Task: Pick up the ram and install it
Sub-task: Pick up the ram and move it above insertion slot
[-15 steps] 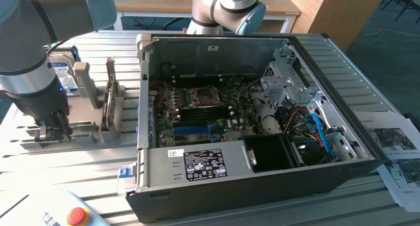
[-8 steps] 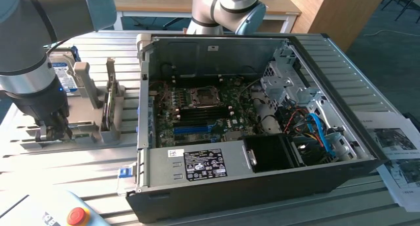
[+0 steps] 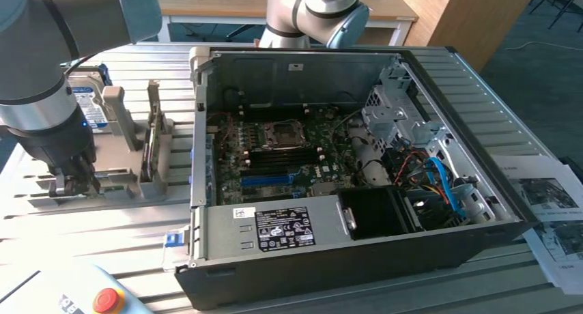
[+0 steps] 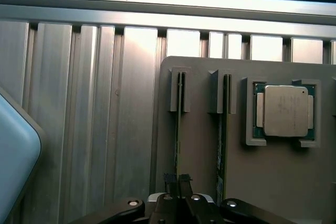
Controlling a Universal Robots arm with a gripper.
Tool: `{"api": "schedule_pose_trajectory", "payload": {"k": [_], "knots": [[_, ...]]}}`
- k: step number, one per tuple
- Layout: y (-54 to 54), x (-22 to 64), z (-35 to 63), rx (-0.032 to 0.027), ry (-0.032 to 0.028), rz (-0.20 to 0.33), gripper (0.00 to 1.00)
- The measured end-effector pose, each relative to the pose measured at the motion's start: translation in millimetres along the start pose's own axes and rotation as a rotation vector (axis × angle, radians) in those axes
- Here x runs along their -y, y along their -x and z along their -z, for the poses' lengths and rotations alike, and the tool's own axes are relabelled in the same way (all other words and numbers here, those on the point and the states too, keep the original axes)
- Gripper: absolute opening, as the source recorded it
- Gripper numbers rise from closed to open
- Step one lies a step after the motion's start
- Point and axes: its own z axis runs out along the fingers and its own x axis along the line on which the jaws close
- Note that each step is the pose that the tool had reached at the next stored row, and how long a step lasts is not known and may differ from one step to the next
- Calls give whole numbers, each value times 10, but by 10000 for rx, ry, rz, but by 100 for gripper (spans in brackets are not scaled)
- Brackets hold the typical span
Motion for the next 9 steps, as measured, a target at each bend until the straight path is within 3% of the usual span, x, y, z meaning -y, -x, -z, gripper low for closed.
{"api": "schedule_pose_trajectory", "payload": {"k": [9], "knots": [[2,-4,80,0,0,0,12]]}}
